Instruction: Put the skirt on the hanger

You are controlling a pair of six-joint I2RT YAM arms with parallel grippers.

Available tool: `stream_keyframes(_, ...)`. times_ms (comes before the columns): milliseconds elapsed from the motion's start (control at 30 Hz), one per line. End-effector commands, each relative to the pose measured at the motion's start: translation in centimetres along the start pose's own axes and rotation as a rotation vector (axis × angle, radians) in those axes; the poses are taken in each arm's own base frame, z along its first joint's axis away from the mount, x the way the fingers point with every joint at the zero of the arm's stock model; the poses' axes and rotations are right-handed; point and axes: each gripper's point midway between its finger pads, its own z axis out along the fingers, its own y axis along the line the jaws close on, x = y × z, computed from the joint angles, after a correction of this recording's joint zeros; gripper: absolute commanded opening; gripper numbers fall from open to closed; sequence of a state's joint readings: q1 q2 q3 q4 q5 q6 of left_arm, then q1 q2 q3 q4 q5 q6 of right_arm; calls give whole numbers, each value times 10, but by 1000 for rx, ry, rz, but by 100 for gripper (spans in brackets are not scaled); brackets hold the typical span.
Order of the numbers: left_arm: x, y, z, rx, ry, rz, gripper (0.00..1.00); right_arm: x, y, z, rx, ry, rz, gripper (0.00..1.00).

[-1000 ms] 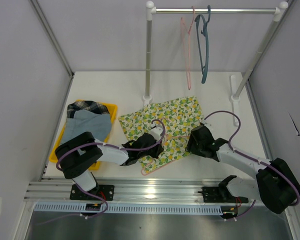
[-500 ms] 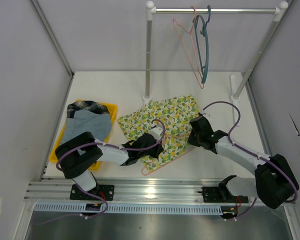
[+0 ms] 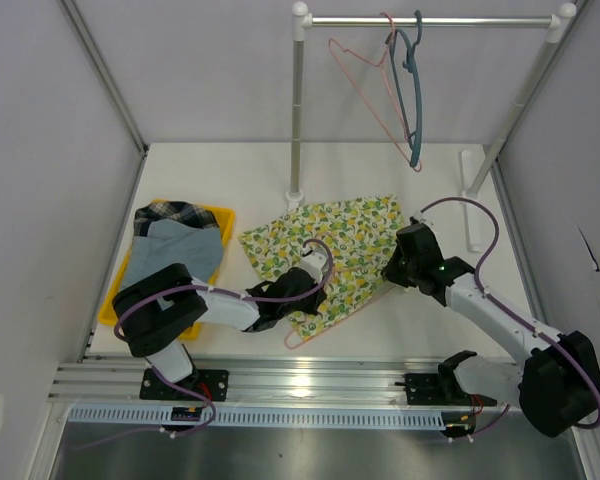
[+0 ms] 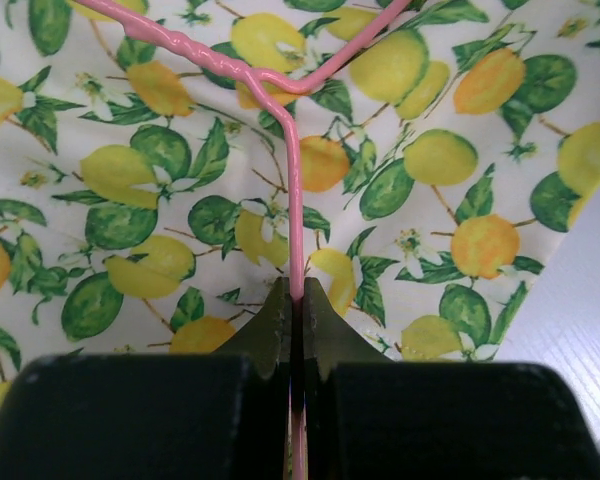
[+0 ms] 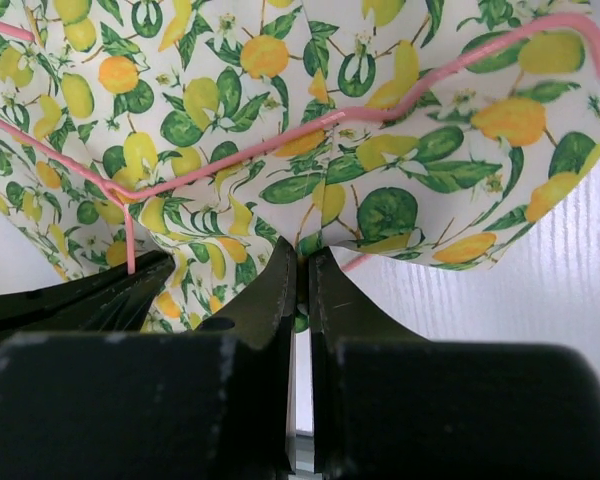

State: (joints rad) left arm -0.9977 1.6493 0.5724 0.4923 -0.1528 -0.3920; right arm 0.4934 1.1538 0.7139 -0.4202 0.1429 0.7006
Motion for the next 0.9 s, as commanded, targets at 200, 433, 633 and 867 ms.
stream_keyframes(200, 0, 26, 1, -163, -15, 13, 0, -26, -5, -23, -58, -45, 46, 0)
stream_keyframes(433, -9, 38, -1, -241, -40, 3, 0, -8, -22, -21, -15, -9, 33, 0)
stream_keyframes(633, -42, 48, -6, -299, -106, -24, 0, 19, -46, -15, 39, 42, 33, 0)
stream_keyframes(867, -64, 48, -6, -282, -143, -18, 0, 35, -67, -5, 101, 78, 19, 4)
